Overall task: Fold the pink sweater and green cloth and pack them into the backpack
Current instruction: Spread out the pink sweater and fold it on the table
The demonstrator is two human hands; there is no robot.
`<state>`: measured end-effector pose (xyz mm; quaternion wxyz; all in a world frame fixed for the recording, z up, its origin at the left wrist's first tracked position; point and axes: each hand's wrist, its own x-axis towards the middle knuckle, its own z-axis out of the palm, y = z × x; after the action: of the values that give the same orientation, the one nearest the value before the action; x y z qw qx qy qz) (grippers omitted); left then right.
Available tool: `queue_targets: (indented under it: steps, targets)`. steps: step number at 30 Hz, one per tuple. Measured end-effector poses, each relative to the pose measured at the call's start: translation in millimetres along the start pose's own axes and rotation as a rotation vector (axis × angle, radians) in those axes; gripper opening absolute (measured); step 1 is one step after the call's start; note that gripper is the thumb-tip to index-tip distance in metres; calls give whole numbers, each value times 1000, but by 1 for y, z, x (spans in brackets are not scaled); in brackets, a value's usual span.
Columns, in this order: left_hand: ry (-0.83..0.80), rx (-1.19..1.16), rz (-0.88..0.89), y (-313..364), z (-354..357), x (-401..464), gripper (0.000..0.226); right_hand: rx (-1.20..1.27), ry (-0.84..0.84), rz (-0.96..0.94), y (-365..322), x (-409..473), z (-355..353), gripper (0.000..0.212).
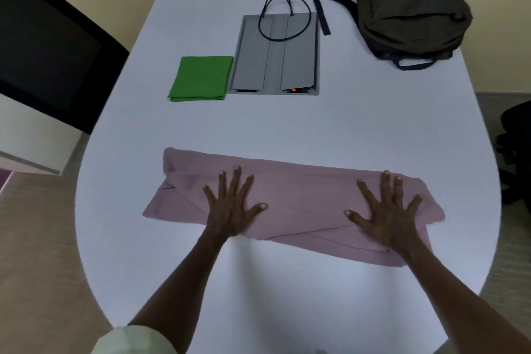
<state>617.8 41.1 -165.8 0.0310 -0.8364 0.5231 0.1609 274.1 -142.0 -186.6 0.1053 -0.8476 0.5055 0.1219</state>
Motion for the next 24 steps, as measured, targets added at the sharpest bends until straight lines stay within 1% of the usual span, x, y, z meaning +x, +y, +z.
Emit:
queue_targets:
  steps: [3, 5, 7, 10, 12, 13, 16, 17, 18, 19, 21, 22, 24]
  targets:
    - [-40, -63, -221, -32, -11, 6, 102, 27, -47, 36, 0, 2, -3, 96]
    - [-76, -158, -344, -53, -14, 8, 110, 45, -76, 40, 0, 3, -6, 97]
    - [-119, -224, -369, -64, -16, 9, 114, 53, -106, 35, -1, 3, -9, 97]
    - [-163, -198, -344, -66, -19, 12, 122, 91, -174, 30, -1, 4, -16, 93]
    - [-136, -146, -316, -61, -22, 12, 124, 192, -163, 38, 0, 3, -22, 86]
    - [-87, -120, -288, -54, -23, 11, 121, 260, -94, 58, 1, 1, -25, 79]
    - [87, -87, -152, -16, -22, 6, 110, 353, 283, 213, 6, -11, -30, 60]
    - [122, -90, -94, 0, -19, 3, 107, 378, 357, 304, 9, -13, -31, 57]
    - [139, -91, -29, 16, -14, 1, 104, 425, 377, 406, 12, -16, -31, 55]
    - [148, -83, 37, 33, -10, -3, 102, 482, 352, 501, 15, -18, -31, 57]
    - [137, -73, 147, 59, 0, -11, 97, 604, 250, 653, 20, -21, -32, 65]
    - [113, -85, 183, 69, 4, -15, 95, 660, 209, 690, 23, -22, -32, 70]
    - [67, -105, 225, 83, 12, -24, 89, 741, 166, 702, 29, -23, -32, 77]
